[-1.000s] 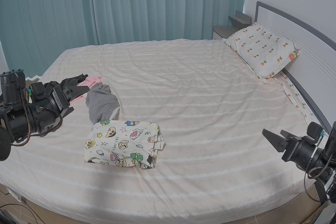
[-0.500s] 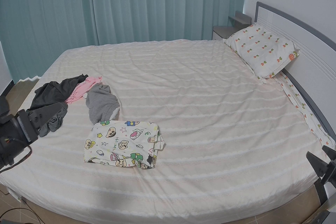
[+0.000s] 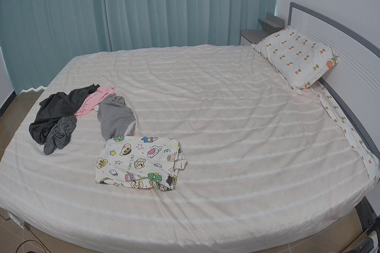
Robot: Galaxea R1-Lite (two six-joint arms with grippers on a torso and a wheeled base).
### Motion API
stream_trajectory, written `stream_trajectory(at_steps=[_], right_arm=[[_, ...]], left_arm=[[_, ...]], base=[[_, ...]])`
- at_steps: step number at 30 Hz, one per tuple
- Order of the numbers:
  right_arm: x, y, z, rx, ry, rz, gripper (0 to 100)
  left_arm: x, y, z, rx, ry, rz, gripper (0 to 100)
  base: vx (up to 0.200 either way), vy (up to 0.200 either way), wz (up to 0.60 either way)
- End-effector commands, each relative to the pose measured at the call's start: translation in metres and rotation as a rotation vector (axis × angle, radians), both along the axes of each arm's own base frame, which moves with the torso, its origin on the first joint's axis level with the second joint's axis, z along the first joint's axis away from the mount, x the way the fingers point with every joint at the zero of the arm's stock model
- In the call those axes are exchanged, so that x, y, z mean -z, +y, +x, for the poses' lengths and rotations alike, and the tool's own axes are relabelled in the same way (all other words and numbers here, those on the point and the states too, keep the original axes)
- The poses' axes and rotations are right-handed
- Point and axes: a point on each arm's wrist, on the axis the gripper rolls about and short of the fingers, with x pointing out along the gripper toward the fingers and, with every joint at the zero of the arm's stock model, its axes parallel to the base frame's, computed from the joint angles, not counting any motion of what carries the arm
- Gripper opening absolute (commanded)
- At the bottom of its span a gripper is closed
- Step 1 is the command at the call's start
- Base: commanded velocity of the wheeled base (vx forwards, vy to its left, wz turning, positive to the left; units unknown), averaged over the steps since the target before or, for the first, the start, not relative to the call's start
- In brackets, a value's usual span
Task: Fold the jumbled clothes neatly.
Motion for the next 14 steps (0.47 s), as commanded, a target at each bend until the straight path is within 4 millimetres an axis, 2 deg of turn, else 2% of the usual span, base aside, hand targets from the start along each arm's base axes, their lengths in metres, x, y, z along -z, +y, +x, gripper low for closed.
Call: stream_trajectory(at_steps=[1, 3, 4, 14], right_arm=[[0.028, 0.003, -0.001, -0.052, -0.038, -0.056, 100], [0.028, 0.003, -0.001, -0.055, -0.038, -0.059, 100], [0.028, 0.003, 0.000, -0.056, -0.038, -0.059, 100], [0.028, 0.003, 0.000, -0.045, -0.036, -0.028, 100]], left_arm=[[0.068, -0.003, 0.001, -0.077, 0.019, 0.079, 100], [0.078, -0.004, 0.006, -0.060, 0.029, 0.105, 100], [0.091, -0.005, 0.012, -0.002, 0.031, 0.136, 100], [0.093, -0.009, 0.012, 0.172, 0.049, 0.286, 100]], base=[[0.000, 0.000, 0.00], [0.000, 0.000, 0.00], [0.000, 0.000, 0.00], [0.000, 0.000, 0.00]])
